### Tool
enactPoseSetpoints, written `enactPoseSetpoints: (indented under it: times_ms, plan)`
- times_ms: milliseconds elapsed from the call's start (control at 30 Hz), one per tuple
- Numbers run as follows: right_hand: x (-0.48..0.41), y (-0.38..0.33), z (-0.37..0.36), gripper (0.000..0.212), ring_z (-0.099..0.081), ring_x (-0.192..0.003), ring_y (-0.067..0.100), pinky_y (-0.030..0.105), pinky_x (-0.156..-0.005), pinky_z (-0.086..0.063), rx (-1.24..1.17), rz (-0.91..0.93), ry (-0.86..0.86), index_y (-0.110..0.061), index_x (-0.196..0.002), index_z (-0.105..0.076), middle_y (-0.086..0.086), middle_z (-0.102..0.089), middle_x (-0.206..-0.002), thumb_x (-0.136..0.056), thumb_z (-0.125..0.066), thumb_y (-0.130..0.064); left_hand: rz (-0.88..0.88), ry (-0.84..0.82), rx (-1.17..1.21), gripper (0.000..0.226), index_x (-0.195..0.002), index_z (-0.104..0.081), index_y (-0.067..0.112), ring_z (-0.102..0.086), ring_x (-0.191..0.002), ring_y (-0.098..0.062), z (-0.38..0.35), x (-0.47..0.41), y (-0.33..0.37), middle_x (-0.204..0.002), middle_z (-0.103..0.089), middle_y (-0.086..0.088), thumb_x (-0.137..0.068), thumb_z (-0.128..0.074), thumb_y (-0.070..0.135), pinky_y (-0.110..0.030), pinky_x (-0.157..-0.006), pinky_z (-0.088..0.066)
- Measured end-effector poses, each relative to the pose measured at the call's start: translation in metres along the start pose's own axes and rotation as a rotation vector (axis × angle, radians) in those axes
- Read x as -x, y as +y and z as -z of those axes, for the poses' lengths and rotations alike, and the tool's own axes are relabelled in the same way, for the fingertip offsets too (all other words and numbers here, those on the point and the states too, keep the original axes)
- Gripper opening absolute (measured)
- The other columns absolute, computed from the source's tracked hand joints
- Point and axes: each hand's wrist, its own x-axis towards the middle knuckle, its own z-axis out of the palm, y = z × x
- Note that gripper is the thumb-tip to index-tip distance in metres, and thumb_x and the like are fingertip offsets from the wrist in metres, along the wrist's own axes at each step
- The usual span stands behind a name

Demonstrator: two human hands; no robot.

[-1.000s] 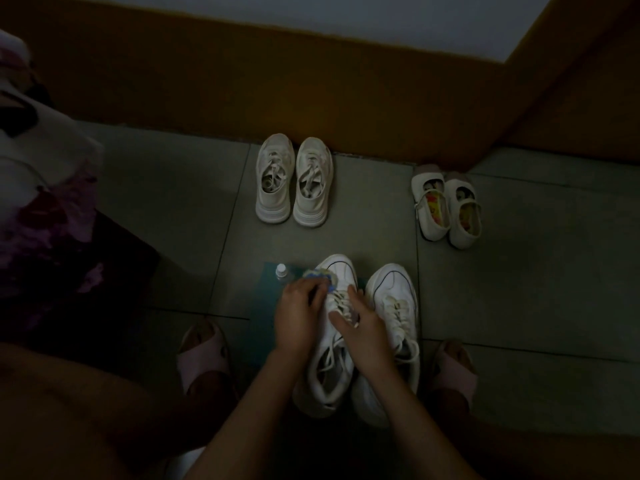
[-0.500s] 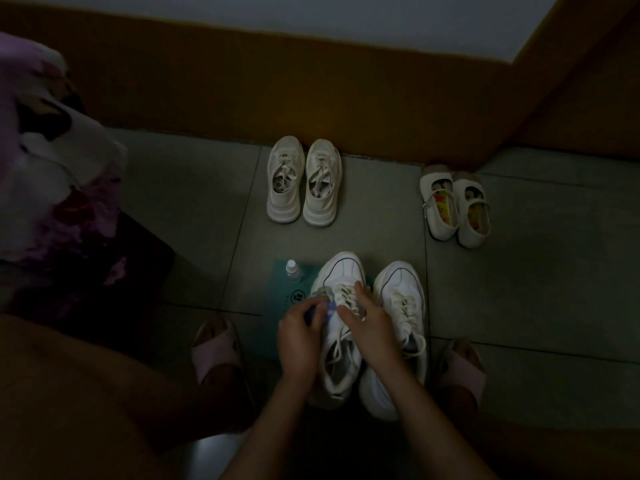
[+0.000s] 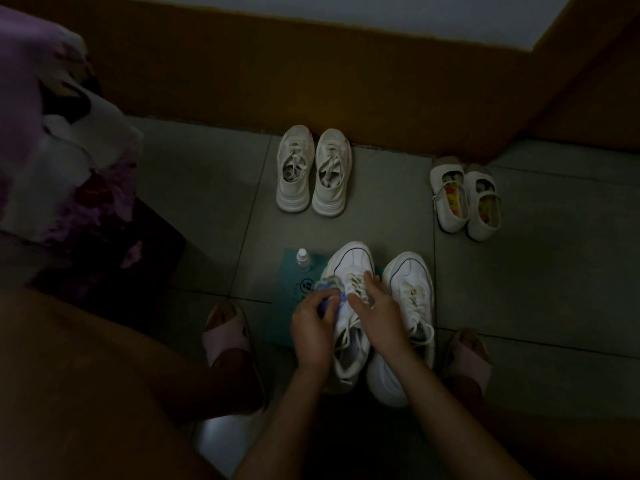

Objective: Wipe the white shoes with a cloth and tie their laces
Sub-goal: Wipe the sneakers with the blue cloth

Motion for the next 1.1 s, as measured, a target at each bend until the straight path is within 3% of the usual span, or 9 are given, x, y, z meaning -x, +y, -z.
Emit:
enactPoseSetpoints:
  times_ms: [67, 133, 333, 467, 633, 800, 933, 1100]
  plan:
    - [-0.001, 0.0, 0.001, 0.058, -0.019, -0.144, 0.019, 0.021, -0.111, -0.018, 0.017, -0.004, -0.018, -0.009, -0.146, -0.028, 0.008, -0.019, -0.156, -0.095, -0.053, -0.021, 0.013, -0.025, 0.011, 0.008, -0.089, -0.072, 0.018, -0.06, -0.082, -0.004, 0.005, 0.005, -0.002, -0.088, -0.067, 0.009, -0.084, -0.067, 0.015, -0.001, -0.07, -0.038]
    - [-0.002, 0.0, 0.0, 0.059, -0.017, -0.144, 0.02, 0.023, -0.112, -0.018, 0.03, -0.009, -0.024, -0.009, -0.146, -0.027, 0.01, -0.017, -0.156, -0.095, -0.053, -0.022, 0.04, -0.05, 0.029, 0.007, -0.087, -0.072, 0.02, -0.062, -0.083, -0.004, 0.01, 0.01, -0.008, -0.088, -0.067, 0.011, -0.083, -0.068, 0.016, -0.001, -0.071, -0.039]
    - [-0.005, -0.001, 0.0, 0.058, -0.015, -0.144, 0.021, 0.025, -0.112, -0.018, 0.067, -0.029, -0.043, -0.008, -0.147, -0.025, 0.012, -0.013, -0.157, -0.096, -0.05, -0.022, 0.157, -0.11, 0.049, 0.013, -0.094, -0.073, 0.017, -0.065, -0.086, -0.01, 0.021, 0.027, -0.025, -0.092, -0.072, 0.002, -0.085, -0.066, 0.024, -0.024, -0.077, -0.049]
    - [-0.007, -0.002, -0.002, 0.058, -0.015, -0.145, 0.026, 0.03, -0.114, -0.018, 0.124, -0.026, -0.039, -0.007, -0.147, -0.025, 0.016, -0.014, -0.156, -0.097, -0.049, -0.024, 0.19, -0.129, 0.082, 0.009, -0.09, -0.073, 0.017, -0.064, -0.083, -0.006, 0.031, 0.038, -0.023, -0.088, -0.072, 0.003, -0.086, -0.066, 0.02, -0.017, -0.073, -0.046]
    - [-0.007, 0.0, -0.004, 0.058, -0.014, -0.144, 0.03, 0.036, -0.116, -0.017, 0.176, -0.015, -0.034, -0.005, -0.145, -0.027, 0.019, -0.017, -0.155, -0.096, -0.049, -0.025, 0.211, -0.139, 0.103, 0.006, -0.079, -0.072, 0.018, -0.058, -0.065, 0.004, 0.039, 0.051, -0.024, -0.076, -0.071, 0.003, -0.084, -0.068, 0.02, -0.012, -0.063, -0.044]
    - [-0.007, 0.002, -0.007, 0.058, -0.014, -0.144, 0.029, 0.036, -0.116, -0.017, 0.183, -0.024, -0.036, -0.006, -0.145, -0.027, 0.018, -0.017, -0.155, -0.096, -0.05, -0.026, 0.274, -0.153, 0.154, 0.005, -0.081, -0.072, 0.015, -0.063, -0.073, -0.003, 0.045, 0.063, -0.026, -0.079, -0.072, 0.0, -0.083, -0.069, 0.017, -0.022, -0.072, -0.049]
    - [-0.009, 0.001, -0.009, 0.058, -0.022, -0.141, 0.033, 0.039, -0.115, -0.023, 0.25, -0.019, -0.013, -0.006, -0.145, -0.027, 0.021, -0.021, -0.153, -0.096, -0.048, -0.027, 0.287, -0.132, 0.188, 0.014, -0.072, -0.067, 0.02, -0.059, -0.064, 0.007, 0.047, 0.077, -0.021, -0.073, -0.068, 0.007, -0.085, -0.066, 0.014, -0.012, -0.064, -0.045]
    - [-0.01, 0.0, -0.013, 0.057, -0.026, -0.139, 0.035, 0.044, -0.111, -0.03, 0.318, -0.029, 0.005, -0.007, -0.145, -0.028, 0.022, -0.027, -0.15, -0.096, -0.047, -0.027, 0.335, -0.038, 0.262, 0.011, -0.076, -0.068, 0.012, -0.058, -0.062, 0.008, 0.041, 0.093, -0.018, -0.072, -0.067, 0.004, -0.085, -0.064, 0.007, -0.008, -0.06, -0.043]
